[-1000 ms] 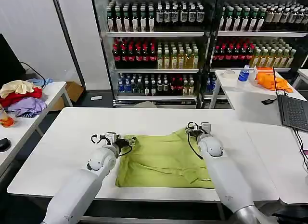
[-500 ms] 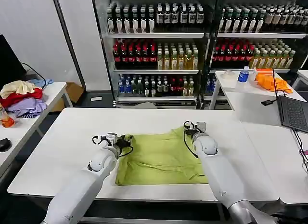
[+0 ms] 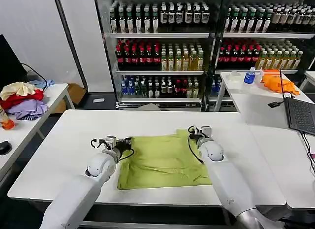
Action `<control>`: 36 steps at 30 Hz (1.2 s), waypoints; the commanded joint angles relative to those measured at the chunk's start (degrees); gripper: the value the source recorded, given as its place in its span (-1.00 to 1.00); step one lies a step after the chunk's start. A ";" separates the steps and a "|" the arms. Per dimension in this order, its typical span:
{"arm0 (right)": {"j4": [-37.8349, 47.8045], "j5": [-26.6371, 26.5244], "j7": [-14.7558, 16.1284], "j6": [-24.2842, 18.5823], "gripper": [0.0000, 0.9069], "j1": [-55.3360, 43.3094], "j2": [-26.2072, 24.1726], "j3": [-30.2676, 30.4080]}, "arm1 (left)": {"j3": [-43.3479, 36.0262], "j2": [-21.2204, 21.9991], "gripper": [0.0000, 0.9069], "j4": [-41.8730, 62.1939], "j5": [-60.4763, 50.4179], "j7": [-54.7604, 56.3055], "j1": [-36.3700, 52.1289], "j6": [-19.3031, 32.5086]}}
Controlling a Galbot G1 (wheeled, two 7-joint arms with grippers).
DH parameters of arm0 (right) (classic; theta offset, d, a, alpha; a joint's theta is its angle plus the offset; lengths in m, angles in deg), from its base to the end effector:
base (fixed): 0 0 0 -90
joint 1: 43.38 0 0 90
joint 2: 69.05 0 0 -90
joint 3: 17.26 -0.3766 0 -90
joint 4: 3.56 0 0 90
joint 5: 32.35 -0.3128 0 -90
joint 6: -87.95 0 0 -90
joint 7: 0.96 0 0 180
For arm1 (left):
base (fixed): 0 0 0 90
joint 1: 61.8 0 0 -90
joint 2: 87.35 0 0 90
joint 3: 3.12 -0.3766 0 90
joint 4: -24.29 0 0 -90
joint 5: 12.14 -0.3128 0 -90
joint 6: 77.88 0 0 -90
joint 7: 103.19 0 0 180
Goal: Fold and organize the clothes.
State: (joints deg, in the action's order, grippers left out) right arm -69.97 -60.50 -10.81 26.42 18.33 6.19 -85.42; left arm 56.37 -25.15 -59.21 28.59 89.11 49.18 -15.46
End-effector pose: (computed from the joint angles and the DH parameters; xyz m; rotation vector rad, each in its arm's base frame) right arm 0.4771 -0.0247 -0.3251 0.1071 -2.6202 0.0121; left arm 0.4068 0.0526 -0.3131 -0.2884 -2.6252 -0.0487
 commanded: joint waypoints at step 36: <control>-50.08 1.38 1.21 0.93 -1.00 43.72 -11.06 -20.92 | 6.64 -6.34 -0.96 -26.15 -8.35 -0.81 -24.77 1.01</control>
State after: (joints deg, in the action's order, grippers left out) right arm -112.32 -60.66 -9.80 27.22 50.44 -4.47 -101.01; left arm 62.59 -31.48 -83.62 23.88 88.58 29.43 -14.58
